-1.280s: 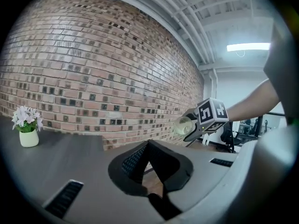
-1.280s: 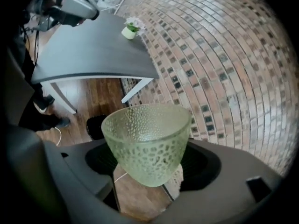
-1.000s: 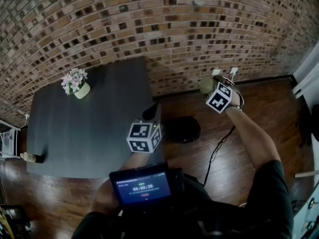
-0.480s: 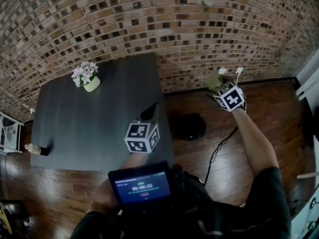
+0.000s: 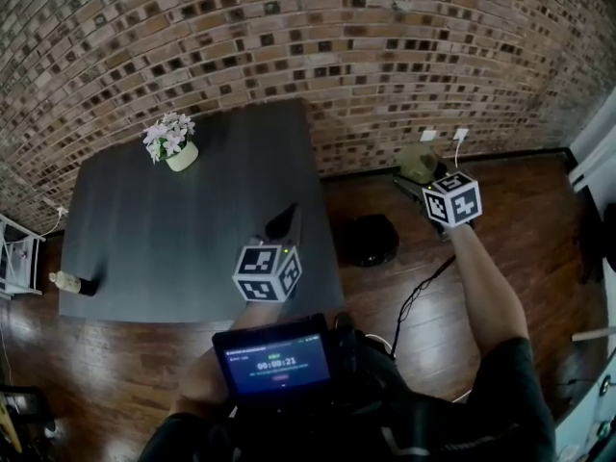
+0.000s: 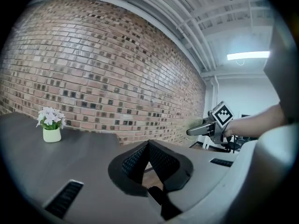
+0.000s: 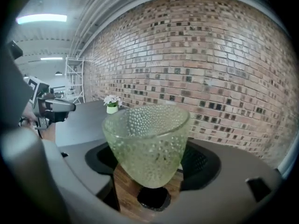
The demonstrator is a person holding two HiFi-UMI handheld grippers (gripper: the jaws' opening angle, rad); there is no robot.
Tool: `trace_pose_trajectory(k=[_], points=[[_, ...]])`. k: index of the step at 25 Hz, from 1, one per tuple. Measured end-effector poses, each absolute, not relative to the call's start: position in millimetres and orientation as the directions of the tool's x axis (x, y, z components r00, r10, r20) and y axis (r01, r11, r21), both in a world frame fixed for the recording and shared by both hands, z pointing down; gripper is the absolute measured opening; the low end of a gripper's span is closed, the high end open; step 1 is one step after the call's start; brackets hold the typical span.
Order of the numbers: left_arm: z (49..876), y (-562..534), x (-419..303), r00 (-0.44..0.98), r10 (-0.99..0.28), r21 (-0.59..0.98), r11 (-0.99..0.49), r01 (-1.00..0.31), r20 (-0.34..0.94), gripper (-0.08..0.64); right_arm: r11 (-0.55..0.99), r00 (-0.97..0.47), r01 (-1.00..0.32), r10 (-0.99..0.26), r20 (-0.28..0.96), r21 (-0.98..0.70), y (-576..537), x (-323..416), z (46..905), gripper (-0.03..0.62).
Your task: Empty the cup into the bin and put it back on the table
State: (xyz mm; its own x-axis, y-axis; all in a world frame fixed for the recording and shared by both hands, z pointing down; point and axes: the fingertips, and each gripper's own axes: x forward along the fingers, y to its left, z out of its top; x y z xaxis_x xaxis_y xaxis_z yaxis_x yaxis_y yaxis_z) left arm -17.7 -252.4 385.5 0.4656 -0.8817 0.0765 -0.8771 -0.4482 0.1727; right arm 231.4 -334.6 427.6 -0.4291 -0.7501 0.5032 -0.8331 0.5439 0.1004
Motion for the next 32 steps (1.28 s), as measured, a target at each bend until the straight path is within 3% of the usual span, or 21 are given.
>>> trace_pose_trajectory(k=[16, 32], points=[[396.7, -204.9, -112.8, 0.327, -0.943, 0.198, -0.310, -0.930, 0.059, -0.003, 0.627, -0.587, -0.779, -0.718, 0.375, -0.018, -276.5, 153.3, 410.1, 0.382], [418.2, -143.9, -208.2, 0.142, -0.988, 0.257, -0.123, -0.959, 0.057, -0.003, 0.797, -0.765, -0.598, -0.538, 0.354, -0.080, -221.9, 18.3, 423.6, 0.382]])
